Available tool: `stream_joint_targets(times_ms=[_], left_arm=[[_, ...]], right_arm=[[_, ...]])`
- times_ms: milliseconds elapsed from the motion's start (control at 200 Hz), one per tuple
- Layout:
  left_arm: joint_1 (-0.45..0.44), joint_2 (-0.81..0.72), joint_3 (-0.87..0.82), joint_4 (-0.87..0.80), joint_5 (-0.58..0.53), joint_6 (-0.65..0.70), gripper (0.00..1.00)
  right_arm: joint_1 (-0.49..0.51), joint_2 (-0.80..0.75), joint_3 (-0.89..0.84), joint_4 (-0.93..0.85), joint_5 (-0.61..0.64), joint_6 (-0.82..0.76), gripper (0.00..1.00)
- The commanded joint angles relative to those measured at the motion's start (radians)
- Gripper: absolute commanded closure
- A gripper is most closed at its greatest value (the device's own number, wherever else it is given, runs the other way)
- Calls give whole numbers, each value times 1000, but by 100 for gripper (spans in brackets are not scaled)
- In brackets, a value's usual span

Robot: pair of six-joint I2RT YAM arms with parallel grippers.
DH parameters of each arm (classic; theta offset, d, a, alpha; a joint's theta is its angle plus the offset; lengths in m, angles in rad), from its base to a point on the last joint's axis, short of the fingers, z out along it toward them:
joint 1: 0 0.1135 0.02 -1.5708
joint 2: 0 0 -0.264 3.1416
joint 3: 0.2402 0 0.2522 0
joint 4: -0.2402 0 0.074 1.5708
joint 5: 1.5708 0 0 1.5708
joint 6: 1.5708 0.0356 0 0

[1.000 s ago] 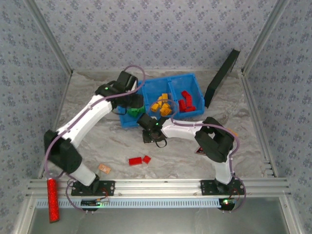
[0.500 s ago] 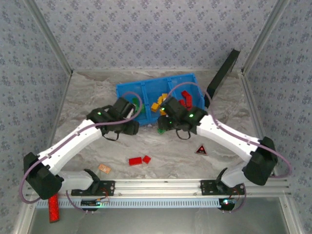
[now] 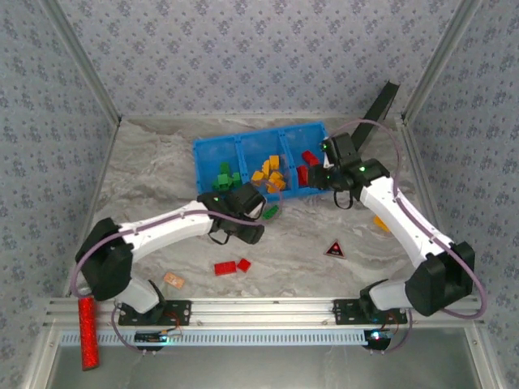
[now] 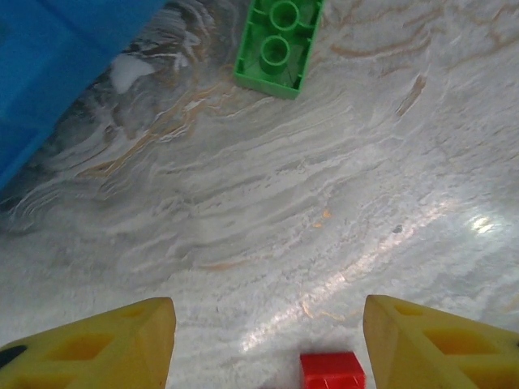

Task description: Sort the legos into containers by color

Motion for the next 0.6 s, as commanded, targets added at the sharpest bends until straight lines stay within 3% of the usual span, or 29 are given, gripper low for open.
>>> stream_joint_targets(times_ms=[0, 595], left_arm=[[-10, 48, 35, 60, -45, 130, 36], [-10, 264, 165, 167, -24, 231, 31]], right_arm=[[-42, 66, 59, 38, -59, -76, 70], [-113, 402, 215, 87, -126, -160, 71]])
